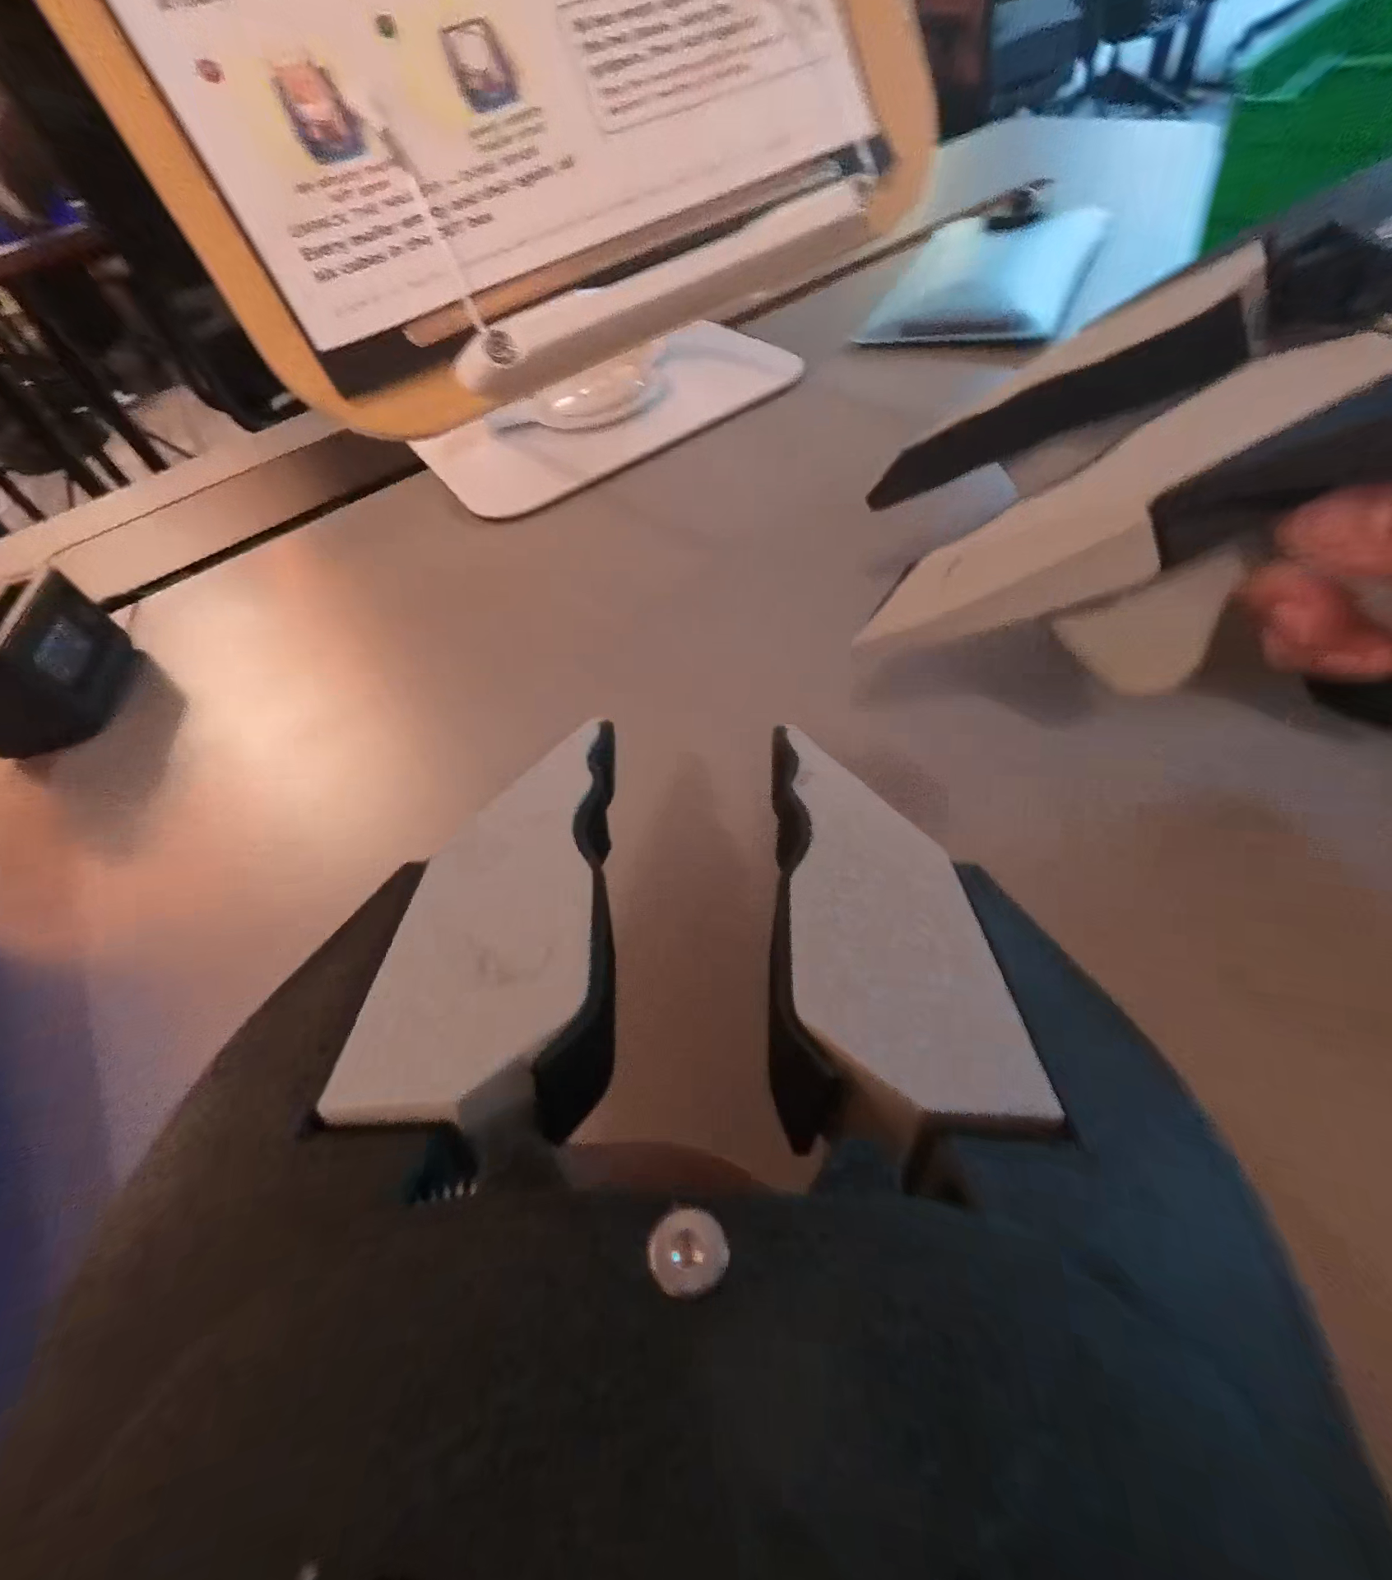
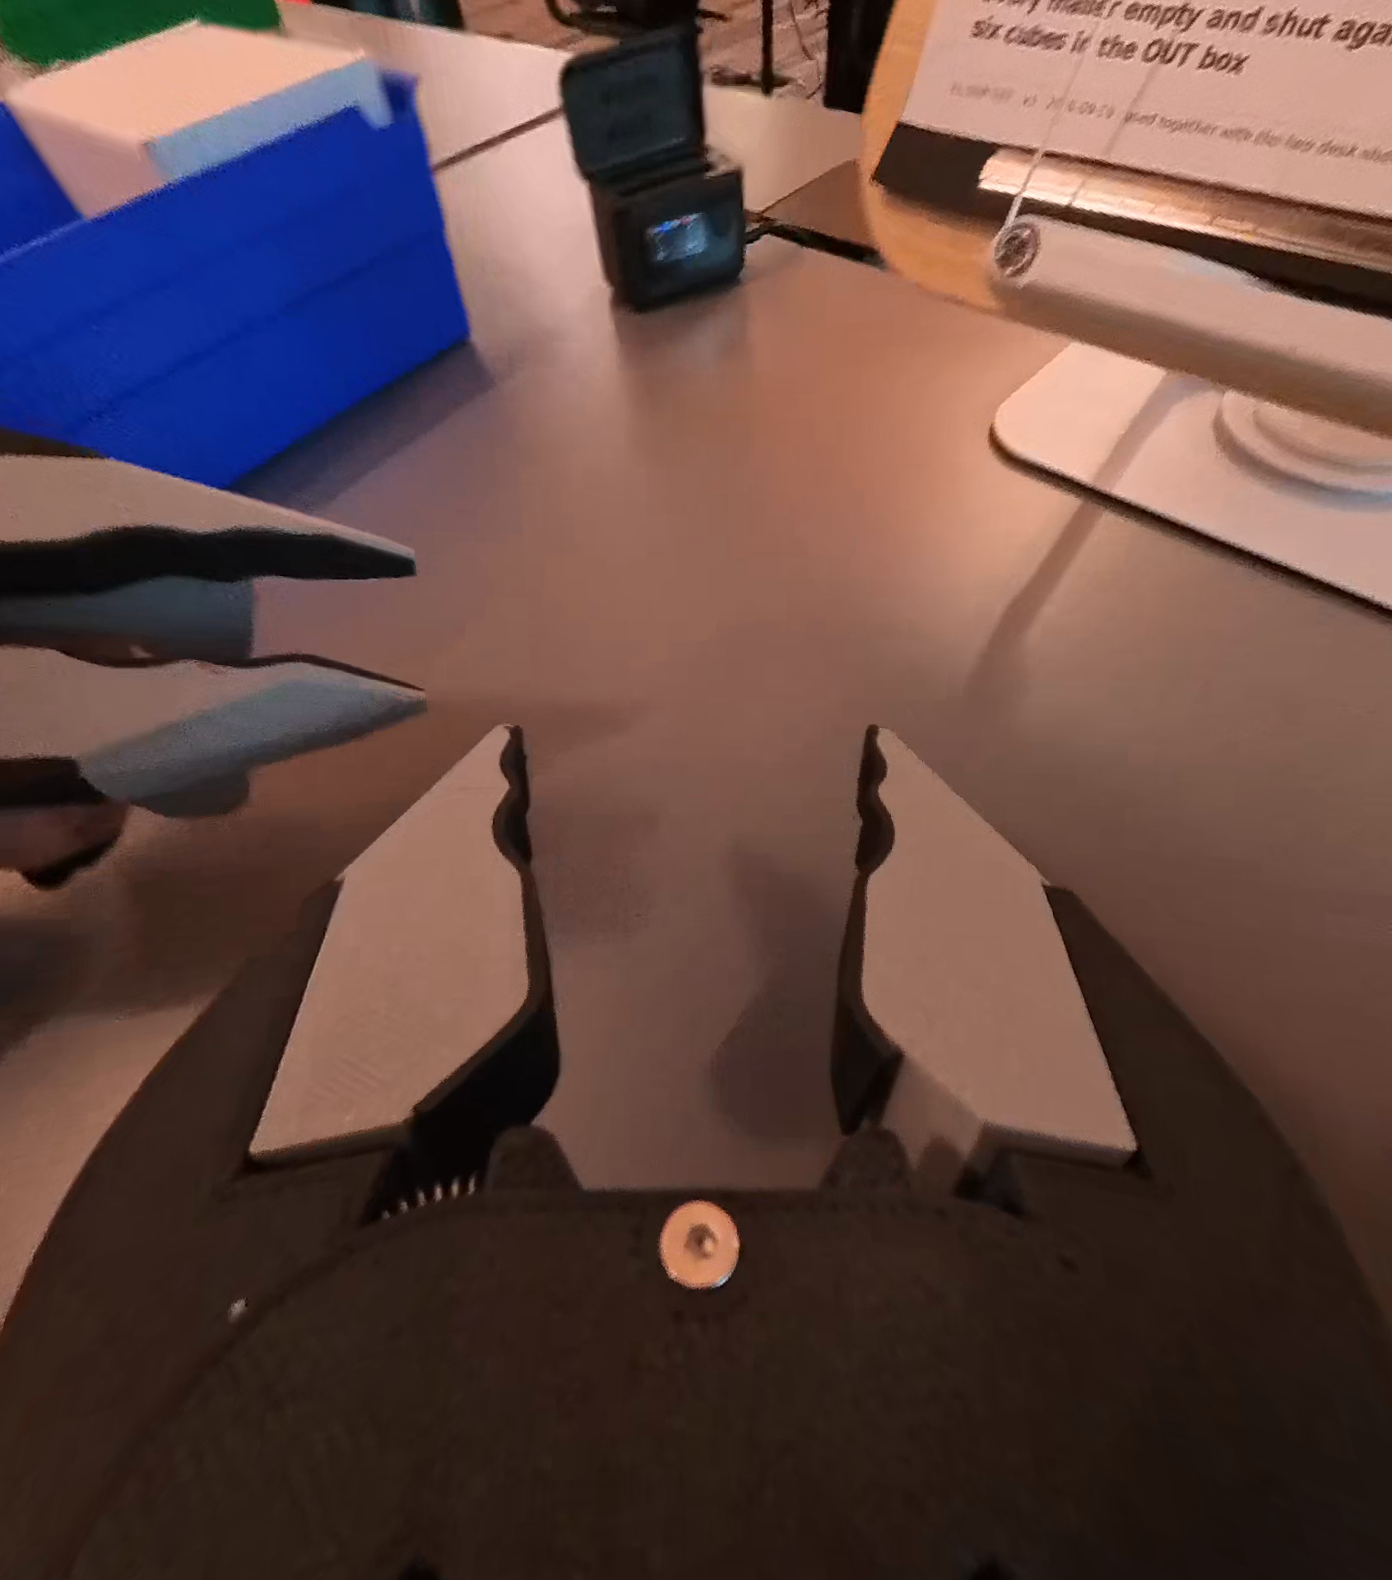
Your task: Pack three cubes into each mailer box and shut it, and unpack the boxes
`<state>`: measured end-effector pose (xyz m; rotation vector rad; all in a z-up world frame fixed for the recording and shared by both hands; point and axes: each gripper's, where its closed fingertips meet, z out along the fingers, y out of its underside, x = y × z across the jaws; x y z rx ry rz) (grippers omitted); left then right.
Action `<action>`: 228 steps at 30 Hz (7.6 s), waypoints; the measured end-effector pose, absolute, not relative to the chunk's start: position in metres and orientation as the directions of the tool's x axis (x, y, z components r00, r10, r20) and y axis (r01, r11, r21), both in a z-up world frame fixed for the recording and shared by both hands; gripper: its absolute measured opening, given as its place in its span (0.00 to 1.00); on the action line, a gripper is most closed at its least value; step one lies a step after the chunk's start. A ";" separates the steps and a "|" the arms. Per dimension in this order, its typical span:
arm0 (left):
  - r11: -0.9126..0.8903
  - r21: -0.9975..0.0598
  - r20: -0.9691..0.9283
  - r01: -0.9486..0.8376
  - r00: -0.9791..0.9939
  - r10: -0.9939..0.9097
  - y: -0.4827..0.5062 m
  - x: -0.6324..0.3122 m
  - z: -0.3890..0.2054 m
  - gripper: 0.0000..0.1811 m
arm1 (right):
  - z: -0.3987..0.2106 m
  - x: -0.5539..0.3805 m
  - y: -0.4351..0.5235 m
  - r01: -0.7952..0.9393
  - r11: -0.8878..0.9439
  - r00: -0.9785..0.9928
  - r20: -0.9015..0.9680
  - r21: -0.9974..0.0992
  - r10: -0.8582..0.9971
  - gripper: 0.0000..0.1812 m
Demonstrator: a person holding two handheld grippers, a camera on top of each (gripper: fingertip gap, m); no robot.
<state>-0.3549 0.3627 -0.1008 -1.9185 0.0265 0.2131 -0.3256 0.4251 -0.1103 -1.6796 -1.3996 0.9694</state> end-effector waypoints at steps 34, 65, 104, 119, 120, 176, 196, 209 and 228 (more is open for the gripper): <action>-0.209 -0.975 -0.103 -0.076 0.987 0.125 0.452 -0.410 -0.088 0.18 | -0.136 -0.360 0.528 0.516 -0.041 0.309 0.142 -0.855 0.940 0.55; -0.179 -0.982 -0.071 -0.050 0.991 0.113 0.446 -0.405 -0.085 0.29 | -0.134 -0.360 0.519 0.504 -0.032 0.297 0.139 -0.863 0.945 0.51; -0.321 -0.946 0.031 0.050 0.997 0.064 0.407 -0.361 -0.083 0.37 | -0.136 -0.362 0.512 0.523 0.007 0.255 0.164 -0.852 0.953 0.51; -0.688 -0.649 -0.545 -0.324 0.829 0.124 0.282 -0.582 0.035 0.55 | -0.138 -0.363 0.511 0.539 0.028 0.247 0.190 -0.842 0.950 0.50; -0.720 -0.618 -0.512 -0.314 0.856 0.066 0.275 -0.590 0.020 0.55 | -0.138 -0.363 0.511 0.538 0.024 0.248 0.186 -0.842 0.951 0.50; -0.536 -0.062 0.146 -0.842 0.524 -0.839 0.253 -0.338 -0.090 0.11 | -0.092 -0.357 0.492 0.328 0.066 0.069 0.094 -0.942 0.993 0.41; -0.798 -0.478 -0.508 -0.367 0.857 -0.089 0.209 -0.385 -0.146 0.34 | -0.110 -0.287 0.368 0.389 0.395 -0.676 0.034 -0.832 0.736 0.17; -0.868 -0.341 -0.573 -0.360 0.812 -0.112 0.254 -0.426 -0.170 0.00 | -0.169 -0.281 0.330 0.489 0.524 -0.755 -0.037 -0.698 0.655 0.02; -0.735 -0.670 -0.307 0.100 0.865 0.398 0.298 -0.485 -0.128 0.06 | -0.142 -0.238 0.332 0.526 0.429 -0.804 -0.266 -0.734 0.531 0.08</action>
